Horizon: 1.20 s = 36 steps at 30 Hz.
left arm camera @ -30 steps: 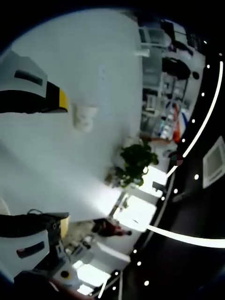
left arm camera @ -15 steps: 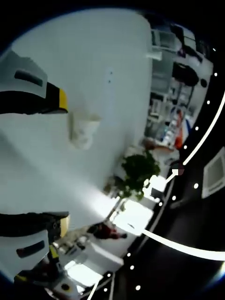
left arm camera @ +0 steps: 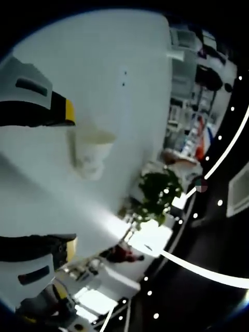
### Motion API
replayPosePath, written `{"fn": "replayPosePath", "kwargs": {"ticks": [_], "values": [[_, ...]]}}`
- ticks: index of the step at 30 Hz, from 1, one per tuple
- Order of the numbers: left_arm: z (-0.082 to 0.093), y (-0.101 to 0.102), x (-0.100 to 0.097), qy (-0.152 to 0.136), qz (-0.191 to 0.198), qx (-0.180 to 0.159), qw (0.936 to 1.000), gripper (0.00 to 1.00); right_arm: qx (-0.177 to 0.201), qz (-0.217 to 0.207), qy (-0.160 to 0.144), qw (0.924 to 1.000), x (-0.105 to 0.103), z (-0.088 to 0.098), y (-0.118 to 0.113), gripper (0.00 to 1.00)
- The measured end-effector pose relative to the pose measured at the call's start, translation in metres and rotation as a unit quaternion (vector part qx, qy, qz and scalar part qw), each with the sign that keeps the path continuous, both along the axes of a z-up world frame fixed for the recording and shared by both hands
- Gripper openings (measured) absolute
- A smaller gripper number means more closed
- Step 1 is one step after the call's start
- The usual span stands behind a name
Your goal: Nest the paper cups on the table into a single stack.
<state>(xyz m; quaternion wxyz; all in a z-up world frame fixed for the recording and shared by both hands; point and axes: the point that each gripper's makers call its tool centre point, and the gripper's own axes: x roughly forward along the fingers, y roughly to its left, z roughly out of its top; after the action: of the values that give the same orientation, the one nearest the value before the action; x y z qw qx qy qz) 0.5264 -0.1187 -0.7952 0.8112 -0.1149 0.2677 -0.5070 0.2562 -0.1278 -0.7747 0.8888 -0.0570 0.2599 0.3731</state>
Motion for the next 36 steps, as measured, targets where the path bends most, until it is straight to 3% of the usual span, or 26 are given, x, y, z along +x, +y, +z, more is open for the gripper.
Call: {"fn": "replayPosePath", "kwargs": {"ticks": [13,24,36], "values": [[-0.007,-0.019,0.018,-0.002,-0.01,-0.008,0.9999,0.77,0.0,-0.018,-0.001,0.9998,-0.002,0.001,-0.01,0.94],[-0.009,-0.026,0.018,0.0,-0.022,-0.01,0.9997,0.75,-0.003,-0.022,0.006,0.9997,-0.007,-0.003,-0.011,0.93],[-0.006,-0.025,0.009,0.001,-0.047,-0.016,0.9988,0.49,-0.001,-0.021,0.008,0.9998,-0.005,-0.002,-0.01,0.92]]}}
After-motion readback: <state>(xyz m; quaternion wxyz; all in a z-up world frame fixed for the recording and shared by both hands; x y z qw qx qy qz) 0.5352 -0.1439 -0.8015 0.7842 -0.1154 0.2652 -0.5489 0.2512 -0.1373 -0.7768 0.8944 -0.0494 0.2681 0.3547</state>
